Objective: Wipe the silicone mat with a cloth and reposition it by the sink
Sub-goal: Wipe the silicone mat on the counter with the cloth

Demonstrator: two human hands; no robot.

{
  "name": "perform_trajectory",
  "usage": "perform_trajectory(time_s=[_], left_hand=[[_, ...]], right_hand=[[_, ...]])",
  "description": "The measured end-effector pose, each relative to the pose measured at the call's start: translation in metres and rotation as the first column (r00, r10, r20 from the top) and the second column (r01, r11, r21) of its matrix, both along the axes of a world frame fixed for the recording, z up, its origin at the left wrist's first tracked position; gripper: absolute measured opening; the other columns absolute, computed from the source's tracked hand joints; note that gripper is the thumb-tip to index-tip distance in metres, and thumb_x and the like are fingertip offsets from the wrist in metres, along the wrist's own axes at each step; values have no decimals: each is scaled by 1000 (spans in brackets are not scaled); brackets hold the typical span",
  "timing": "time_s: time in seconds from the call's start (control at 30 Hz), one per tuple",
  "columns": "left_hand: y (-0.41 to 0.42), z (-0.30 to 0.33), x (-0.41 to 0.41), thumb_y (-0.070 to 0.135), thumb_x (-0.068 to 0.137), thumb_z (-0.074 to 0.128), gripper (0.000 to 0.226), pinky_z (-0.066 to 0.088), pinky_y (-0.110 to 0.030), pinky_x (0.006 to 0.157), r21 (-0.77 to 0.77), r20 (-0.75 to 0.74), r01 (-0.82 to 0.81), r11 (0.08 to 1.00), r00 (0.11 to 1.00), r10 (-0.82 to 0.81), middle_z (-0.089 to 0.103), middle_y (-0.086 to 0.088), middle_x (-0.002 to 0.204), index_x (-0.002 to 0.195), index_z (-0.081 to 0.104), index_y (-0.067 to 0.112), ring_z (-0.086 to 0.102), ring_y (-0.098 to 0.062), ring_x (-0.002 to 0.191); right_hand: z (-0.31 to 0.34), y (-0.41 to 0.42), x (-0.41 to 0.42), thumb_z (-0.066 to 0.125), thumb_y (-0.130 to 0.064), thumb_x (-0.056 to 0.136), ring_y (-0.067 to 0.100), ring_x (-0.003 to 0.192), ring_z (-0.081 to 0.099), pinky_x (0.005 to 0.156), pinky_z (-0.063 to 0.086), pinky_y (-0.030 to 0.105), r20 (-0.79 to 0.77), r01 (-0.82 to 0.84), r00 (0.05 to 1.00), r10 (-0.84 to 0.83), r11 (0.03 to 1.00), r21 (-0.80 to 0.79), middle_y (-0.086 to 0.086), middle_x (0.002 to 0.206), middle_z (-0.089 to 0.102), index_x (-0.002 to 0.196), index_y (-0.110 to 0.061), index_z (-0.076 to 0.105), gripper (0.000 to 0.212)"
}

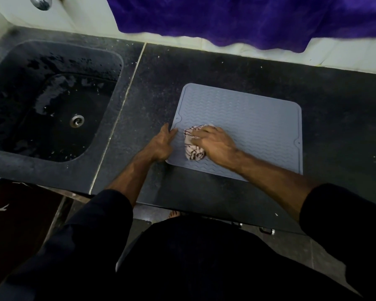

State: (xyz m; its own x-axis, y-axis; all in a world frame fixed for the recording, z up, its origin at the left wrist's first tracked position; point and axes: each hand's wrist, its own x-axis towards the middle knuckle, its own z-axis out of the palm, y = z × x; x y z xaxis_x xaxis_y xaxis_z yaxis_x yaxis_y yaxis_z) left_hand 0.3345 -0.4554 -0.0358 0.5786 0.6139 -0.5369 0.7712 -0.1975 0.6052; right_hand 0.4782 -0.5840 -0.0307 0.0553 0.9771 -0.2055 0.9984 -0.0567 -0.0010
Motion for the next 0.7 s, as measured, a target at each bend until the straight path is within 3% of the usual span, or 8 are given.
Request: perform_trajectory(time_s=[0.2,0.3,0.4,0.47,0.7], left_hand=[[-3,2,2,7,97,46,72,22,-39,115,-16,2,-37,999,999,37,17,-12,159,154,3,14,22,-29,144],[-6,2,3,3,95,47,76,21,-38,115,-9,-14,-8,1000,1000,8,13,-11,160,154,1,15,20,-29,145],[-7,1,3,3,95,46,75,20,-34,115,21,-28,44,999,999,-43,8,-9,161,155,2,15,17,-27,146],[-6,0,2,4,95,46,73,19,-32,114,44,-37,79,996,996,-78,6,-8,161,155,5,15,16,-27,146],[-6,-4,4,7,94,48,72,21,-30,114,92,-37,100,991,995,-97,11,-9,161,154,8,12,22,-29,144]], right_hand=[[14,-7,32,69,-18,81,26,115,51,99,39,39,41,45,998,-42,996,-79,5,124,62,120,-18,59,41],[13,-5,29,74,-25,77,26,124,46,102,36,41,-36,28,999,-29,999,-26,4,136,55,126,-22,56,52],[3,-13,19,65,-19,85,25,140,29,112,23,44,-33,-16,999,14,999,-36,-3,151,37,137,-27,45,57],[-4,-22,22,60,-16,88,23,142,26,114,19,43,-24,-2,1000,1,999,-49,-5,152,35,139,-28,43,54],[7,-40,58,70,-22,78,26,117,55,102,39,36,-87,52,995,-51,999,10,8,124,64,122,-17,62,45]])
